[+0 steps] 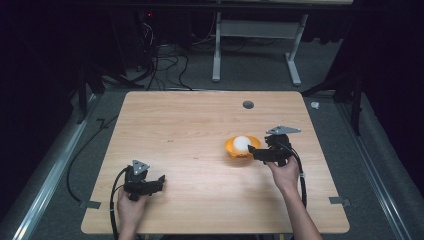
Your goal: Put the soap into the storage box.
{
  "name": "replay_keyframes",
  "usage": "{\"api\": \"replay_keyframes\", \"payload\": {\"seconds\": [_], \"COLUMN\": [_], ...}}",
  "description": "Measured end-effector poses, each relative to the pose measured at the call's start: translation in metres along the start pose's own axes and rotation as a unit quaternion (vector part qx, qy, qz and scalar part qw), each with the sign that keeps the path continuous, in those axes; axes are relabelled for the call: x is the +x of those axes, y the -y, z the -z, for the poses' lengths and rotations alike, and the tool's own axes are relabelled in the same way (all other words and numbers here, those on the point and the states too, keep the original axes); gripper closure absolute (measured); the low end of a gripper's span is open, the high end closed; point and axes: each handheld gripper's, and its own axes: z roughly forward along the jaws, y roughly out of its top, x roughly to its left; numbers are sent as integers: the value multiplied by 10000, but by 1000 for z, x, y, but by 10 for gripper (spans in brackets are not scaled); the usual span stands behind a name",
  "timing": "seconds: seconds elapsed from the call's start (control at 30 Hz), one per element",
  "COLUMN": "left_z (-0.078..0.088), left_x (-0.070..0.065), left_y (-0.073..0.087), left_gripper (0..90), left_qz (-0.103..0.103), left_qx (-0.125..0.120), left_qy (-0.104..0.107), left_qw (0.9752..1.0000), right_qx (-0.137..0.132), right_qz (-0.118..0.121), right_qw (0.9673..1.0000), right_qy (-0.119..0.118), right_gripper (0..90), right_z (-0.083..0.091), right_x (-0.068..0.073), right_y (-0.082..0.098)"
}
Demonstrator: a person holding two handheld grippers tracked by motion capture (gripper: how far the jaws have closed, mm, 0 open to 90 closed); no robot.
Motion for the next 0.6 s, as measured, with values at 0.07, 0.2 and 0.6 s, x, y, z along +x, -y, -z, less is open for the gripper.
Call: {"api": "replay_keyframes", "payload": {"seconds": [0.07,0.2,0.6], "left_z": [0,0,0], "left_x": [0,0,0], "left_y": [0,0,0], "left_gripper": [156,156,155], "left_qz": [0,-1,1], "left_qx": [-1,-7,-8], "left_qy": [0,-1,-2], "left_qw": [10000,10000,10000], "right_qx": [-22,-68,-101], "right_qz": [5,-23,-136], "right_qw": [10000,10000,9998], "right_qy": [13,24,37], "right_gripper": [243,245,248], "right_z": [2,5,10], "right_x": [0,0,-3], "right_y": [0,2,15]}}
